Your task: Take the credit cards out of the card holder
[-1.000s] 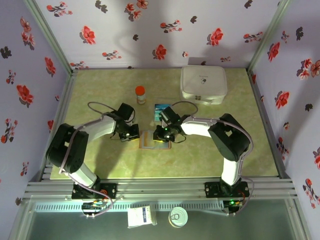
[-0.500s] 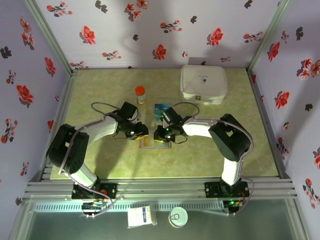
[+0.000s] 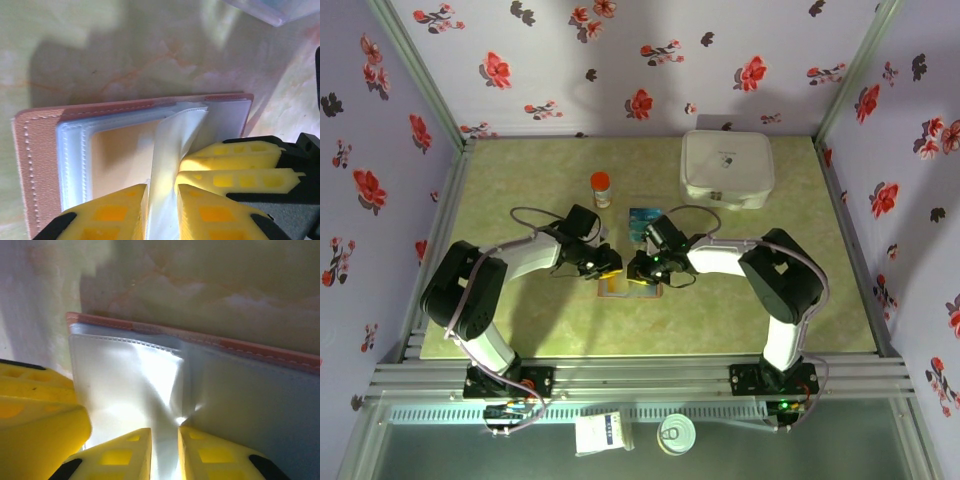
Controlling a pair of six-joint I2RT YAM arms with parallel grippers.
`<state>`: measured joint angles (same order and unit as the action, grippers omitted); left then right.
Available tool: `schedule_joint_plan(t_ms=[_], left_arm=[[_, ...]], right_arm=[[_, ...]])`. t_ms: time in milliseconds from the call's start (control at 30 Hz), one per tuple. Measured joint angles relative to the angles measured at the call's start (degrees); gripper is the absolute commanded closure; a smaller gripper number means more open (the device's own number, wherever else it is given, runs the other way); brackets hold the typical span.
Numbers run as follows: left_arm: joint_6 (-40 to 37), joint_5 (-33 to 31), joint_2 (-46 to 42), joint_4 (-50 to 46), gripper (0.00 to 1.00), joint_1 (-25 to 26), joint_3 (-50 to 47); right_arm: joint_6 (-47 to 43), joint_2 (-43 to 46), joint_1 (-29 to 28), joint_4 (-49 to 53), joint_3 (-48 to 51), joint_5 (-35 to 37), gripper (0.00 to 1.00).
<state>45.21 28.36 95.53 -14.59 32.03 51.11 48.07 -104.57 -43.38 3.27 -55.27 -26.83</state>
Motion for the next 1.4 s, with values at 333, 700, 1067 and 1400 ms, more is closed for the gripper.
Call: schedule_joint_plan(t_ms=[333, 700, 1067, 1400], left_arm=[[0.81, 0.59, 0.31, -0.87, 0.65, 2.91, 5.40], [0.26, 0.72, 11.98, -3.43, 0.51, 8.90, 16.50], [-0.15, -0.22, 15.13, -5.18, 0.51, 10.01, 18.58], [-1.99, -4.63, -0.61, -6.73, 0.58, 4.17, 12.15]], right_arm=[[-1.97, 14.91, 2.32, 9.51, 0.00, 6.08, 0.73], [-3.06, 28.96, 9.73, 18.58, 4.57, 13.25, 0.72], [-3.06, 29.97, 9.90, 20.68, 4.85, 12.92, 0.72], [-3.04, 20.76, 5.33, 18.78, 0.59, 9.64, 0.73]])
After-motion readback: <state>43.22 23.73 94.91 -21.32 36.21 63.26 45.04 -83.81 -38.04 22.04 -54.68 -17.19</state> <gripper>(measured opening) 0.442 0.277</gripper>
